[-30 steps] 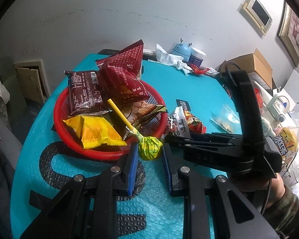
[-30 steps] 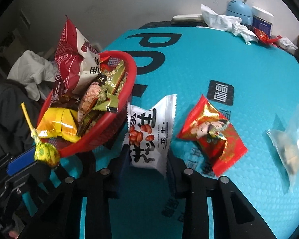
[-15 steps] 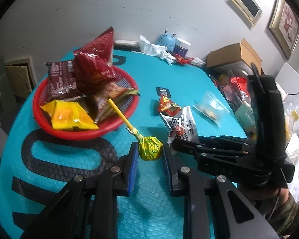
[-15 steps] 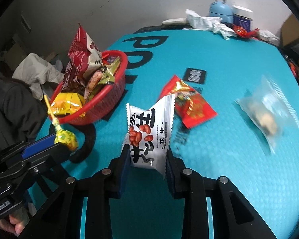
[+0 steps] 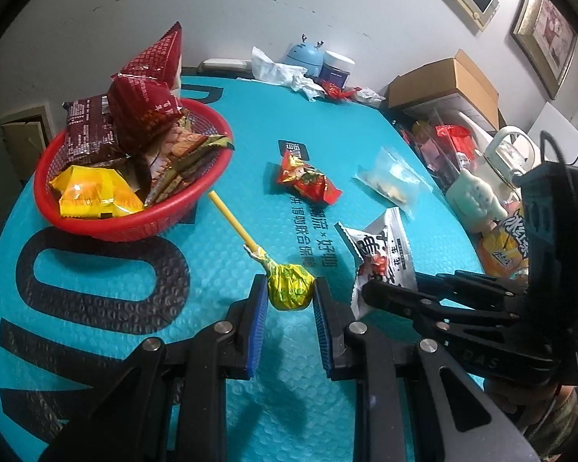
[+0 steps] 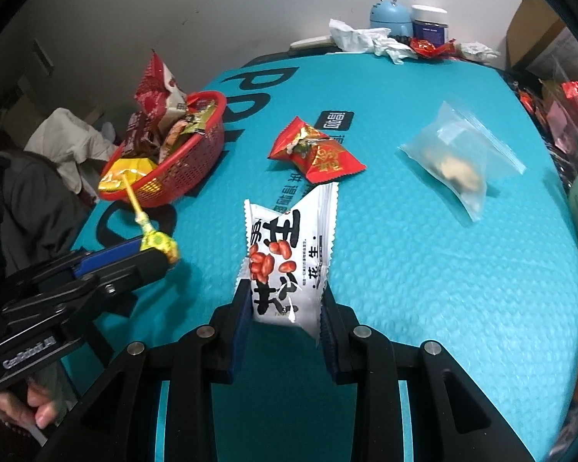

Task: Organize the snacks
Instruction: 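Lift both snacks and carry them toward the red basket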

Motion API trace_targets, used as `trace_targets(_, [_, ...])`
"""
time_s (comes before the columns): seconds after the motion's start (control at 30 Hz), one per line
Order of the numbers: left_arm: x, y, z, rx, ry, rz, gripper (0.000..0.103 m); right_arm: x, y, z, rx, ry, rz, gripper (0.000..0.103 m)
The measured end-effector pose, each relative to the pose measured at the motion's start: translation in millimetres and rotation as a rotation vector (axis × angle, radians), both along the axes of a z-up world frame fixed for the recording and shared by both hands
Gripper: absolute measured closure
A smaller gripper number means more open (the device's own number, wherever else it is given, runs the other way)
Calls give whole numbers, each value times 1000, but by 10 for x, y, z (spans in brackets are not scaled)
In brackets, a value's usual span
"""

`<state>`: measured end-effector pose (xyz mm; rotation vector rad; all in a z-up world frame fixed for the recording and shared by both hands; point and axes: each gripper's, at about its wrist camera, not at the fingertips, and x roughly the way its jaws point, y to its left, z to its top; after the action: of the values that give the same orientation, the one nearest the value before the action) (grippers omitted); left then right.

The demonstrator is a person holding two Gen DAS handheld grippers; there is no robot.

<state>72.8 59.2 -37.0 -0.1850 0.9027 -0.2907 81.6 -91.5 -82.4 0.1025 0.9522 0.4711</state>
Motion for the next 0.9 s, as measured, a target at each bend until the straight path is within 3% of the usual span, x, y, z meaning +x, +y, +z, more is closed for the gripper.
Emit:
trace_targets(0.43, [-154, -29, 214, -5, -52, 0, 80, -258, 16, 375, -18, -109, 59, 72])
trace_targets(0.9, [-216, 167, 600, 36, -162, 59, 80, -219, 223, 777, -17, -215, 154, 72])
